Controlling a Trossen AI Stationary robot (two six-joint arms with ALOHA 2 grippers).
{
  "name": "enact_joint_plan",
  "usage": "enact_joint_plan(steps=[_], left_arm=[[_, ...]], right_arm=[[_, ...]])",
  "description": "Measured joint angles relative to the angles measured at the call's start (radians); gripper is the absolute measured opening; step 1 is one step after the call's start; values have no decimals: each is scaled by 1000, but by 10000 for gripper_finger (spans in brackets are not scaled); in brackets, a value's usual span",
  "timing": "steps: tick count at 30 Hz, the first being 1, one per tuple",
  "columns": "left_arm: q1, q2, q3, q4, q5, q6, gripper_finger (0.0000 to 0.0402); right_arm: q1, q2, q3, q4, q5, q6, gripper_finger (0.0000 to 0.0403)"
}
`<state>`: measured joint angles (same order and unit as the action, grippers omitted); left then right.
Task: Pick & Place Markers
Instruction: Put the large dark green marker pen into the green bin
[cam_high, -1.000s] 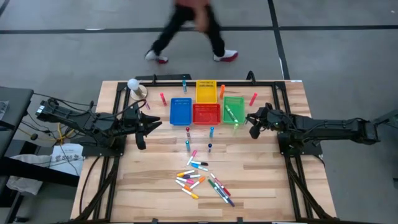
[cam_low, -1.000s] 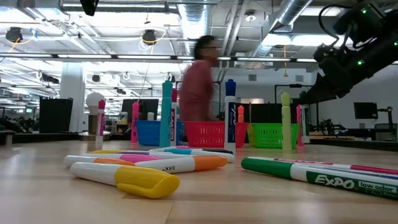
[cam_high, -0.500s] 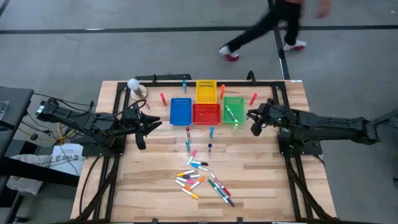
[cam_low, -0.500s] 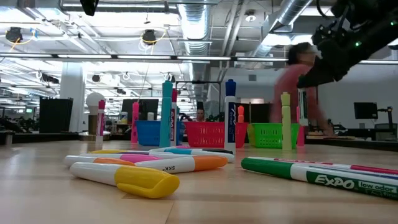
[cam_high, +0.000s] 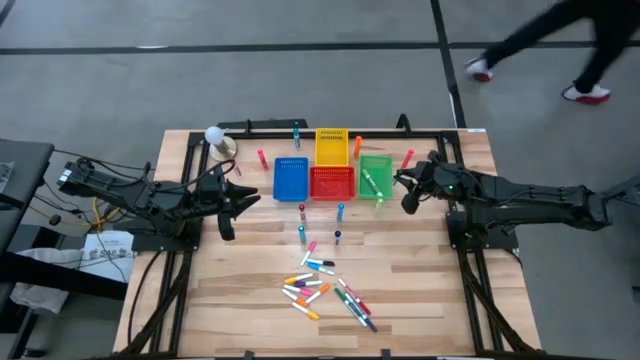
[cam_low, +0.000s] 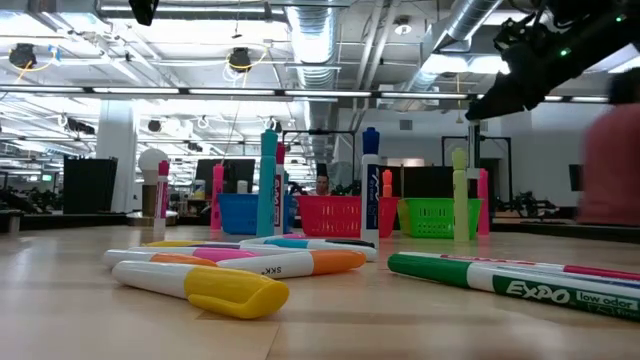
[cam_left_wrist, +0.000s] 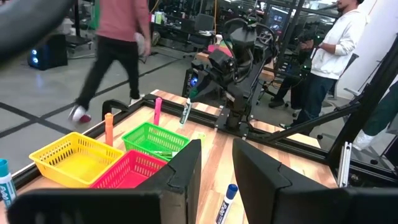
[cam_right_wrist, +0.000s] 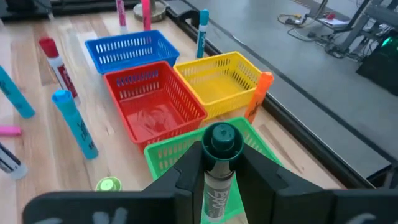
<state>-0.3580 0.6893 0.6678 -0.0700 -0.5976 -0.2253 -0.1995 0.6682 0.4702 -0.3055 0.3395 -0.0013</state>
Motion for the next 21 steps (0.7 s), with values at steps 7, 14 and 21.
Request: enact_joint_plan(steps=[7,14,21], left_arm=[[0,0,0,1,0,0,91],[0,0,0,3,0,0,91],[0,0,0,3,0,0,91]], right_arm=[[-46,132,0,119,-36,-37,68],[-170,235,1,178,-184,-14,68],[-265,330,57,180,-317,0,68]])
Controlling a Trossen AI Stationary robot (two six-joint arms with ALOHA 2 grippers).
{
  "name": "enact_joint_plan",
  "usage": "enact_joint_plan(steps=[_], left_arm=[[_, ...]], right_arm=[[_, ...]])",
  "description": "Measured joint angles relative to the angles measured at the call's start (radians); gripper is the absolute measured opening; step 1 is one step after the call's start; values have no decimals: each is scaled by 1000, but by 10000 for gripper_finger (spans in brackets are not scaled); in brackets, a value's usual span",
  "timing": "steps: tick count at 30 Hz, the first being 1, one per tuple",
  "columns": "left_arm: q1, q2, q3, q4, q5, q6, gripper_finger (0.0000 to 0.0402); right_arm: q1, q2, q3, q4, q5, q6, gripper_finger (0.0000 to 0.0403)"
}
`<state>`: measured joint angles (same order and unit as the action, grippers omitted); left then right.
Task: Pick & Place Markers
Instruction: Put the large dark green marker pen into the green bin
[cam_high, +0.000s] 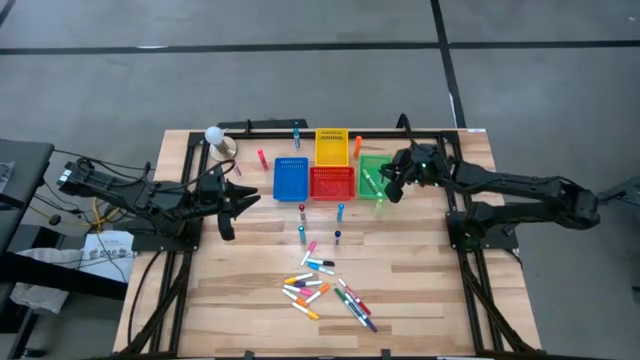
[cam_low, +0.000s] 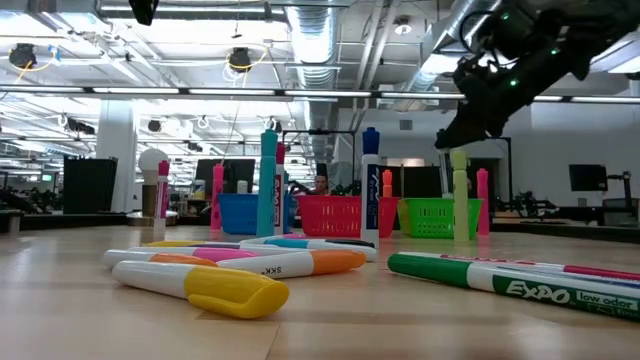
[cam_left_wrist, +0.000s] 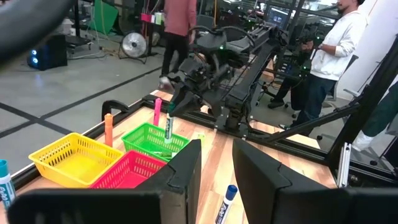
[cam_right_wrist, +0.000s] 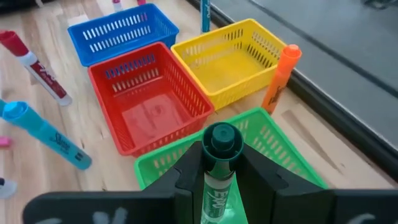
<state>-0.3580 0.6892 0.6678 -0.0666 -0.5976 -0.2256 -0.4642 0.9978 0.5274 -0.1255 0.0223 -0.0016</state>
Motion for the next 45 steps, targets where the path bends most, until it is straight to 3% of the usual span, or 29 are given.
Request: enact_joint_plan(steps=[6,14,35,45], left_arm=[[0,0,0,0,0,0,91],[0,0,0,0,0,0,91],[-1,0,0,0,1,4,91],[0,0,0,-44,99,3,91]], right_arm=[[-67,104,42,-10,-115,-8,68],[-102,191,102,-33,-143,-52,68],[-102,201,198,-227,-180,-60,68],[-102,201,198,-242,-180,-59,68]])
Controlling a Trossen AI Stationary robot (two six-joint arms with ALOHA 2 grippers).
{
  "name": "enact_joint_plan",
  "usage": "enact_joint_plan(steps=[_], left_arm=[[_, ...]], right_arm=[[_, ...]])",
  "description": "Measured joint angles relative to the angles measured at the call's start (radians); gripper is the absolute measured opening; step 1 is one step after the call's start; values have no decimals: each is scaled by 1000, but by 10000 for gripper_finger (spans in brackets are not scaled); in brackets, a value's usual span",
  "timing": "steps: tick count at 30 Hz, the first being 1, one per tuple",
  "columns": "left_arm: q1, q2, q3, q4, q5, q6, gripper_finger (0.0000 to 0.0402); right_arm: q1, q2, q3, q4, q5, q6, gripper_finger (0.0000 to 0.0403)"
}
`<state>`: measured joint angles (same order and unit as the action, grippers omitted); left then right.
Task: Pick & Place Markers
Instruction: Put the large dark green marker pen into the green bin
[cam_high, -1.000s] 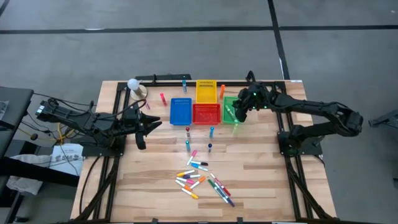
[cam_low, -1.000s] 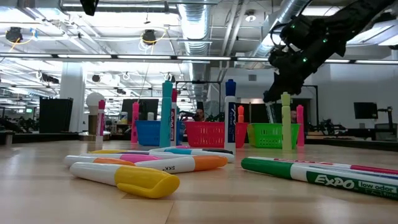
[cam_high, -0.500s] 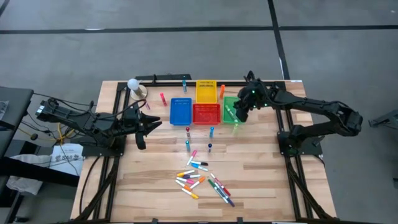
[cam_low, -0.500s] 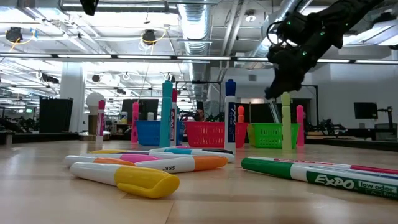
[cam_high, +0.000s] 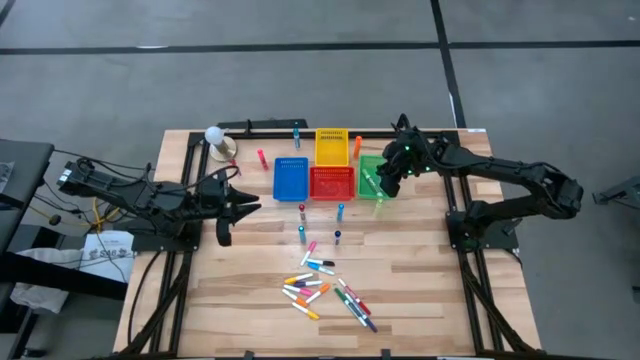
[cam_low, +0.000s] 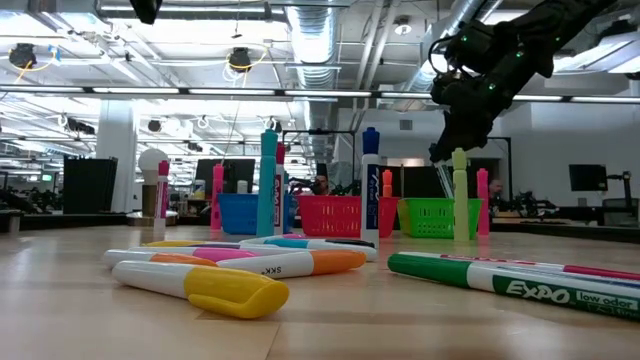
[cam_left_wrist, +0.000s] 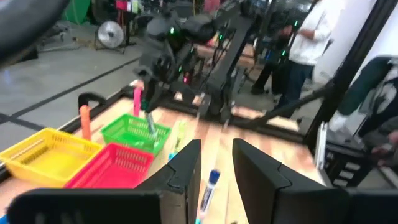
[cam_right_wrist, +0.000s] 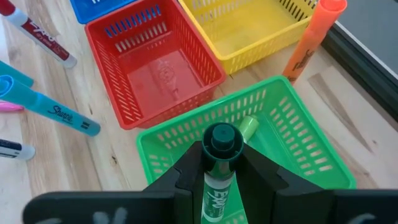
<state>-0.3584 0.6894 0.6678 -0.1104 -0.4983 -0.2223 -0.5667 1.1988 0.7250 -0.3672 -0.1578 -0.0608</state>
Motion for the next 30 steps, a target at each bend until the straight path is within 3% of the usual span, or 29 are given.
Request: enact_joint_plan(steps=[4,21,30], left_arm=[[0,0,-4,-68,0,-3,91],[0,0,-47,-68,-1,-22,91],[0,0,-47,-68,-2,-22,91]], right_arm=[[0,0,0,0,0,0,68],[0,0,0,-34,-3,0,68],[4,0,0,-22,0,0,111]])
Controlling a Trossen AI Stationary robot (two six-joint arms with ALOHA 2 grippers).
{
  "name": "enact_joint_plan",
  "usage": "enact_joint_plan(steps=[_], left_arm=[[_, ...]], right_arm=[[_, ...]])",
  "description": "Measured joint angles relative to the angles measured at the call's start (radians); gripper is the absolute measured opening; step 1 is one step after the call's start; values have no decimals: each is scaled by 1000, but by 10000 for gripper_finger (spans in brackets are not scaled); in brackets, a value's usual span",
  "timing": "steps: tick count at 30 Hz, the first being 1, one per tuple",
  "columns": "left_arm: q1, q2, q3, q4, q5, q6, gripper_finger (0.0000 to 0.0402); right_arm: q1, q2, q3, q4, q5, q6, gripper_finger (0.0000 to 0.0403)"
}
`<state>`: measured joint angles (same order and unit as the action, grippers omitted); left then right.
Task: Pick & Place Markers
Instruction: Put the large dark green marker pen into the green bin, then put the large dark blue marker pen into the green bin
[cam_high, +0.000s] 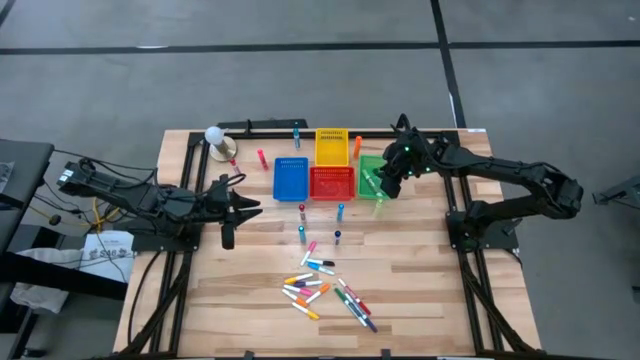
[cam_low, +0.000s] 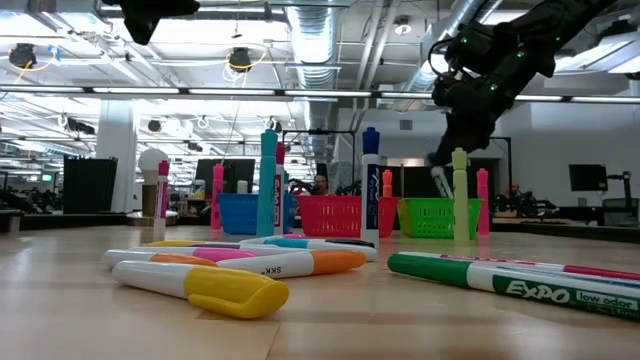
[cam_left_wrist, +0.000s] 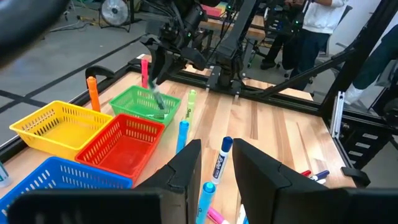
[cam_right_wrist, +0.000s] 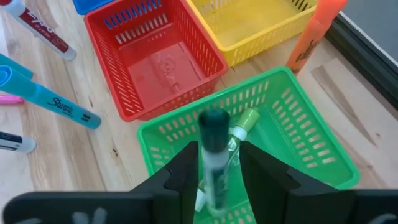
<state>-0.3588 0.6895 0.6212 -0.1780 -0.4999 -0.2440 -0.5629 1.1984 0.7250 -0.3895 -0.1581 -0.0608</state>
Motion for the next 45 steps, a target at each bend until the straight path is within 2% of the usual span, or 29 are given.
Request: enact_joint_plan(steps=[9,20,28,33,37,41,45], left_arm=[[0,0,0,0,0,0,91],[0,0,0,-1,0,0,91],[0,0,0,-1,0,0,91],[0,0,0,-1,0,0,91],[0,0,0,-1,0,2,91],[0,-1,0,-2,0,7,91],[1,-3,0,-1,37,50,91]], right_arm=[[0,0,0,9,0,0,139],[0,0,23,29,30,-25,129],[-1,-2,166,-88,137,-102,140],[5,-2,294,-198,143,-105,149],[53,-7,394,-282,165,-88,150],[148,-32,465,-313,206,-28,149],[288,-90,495,-312,313,85,151]])
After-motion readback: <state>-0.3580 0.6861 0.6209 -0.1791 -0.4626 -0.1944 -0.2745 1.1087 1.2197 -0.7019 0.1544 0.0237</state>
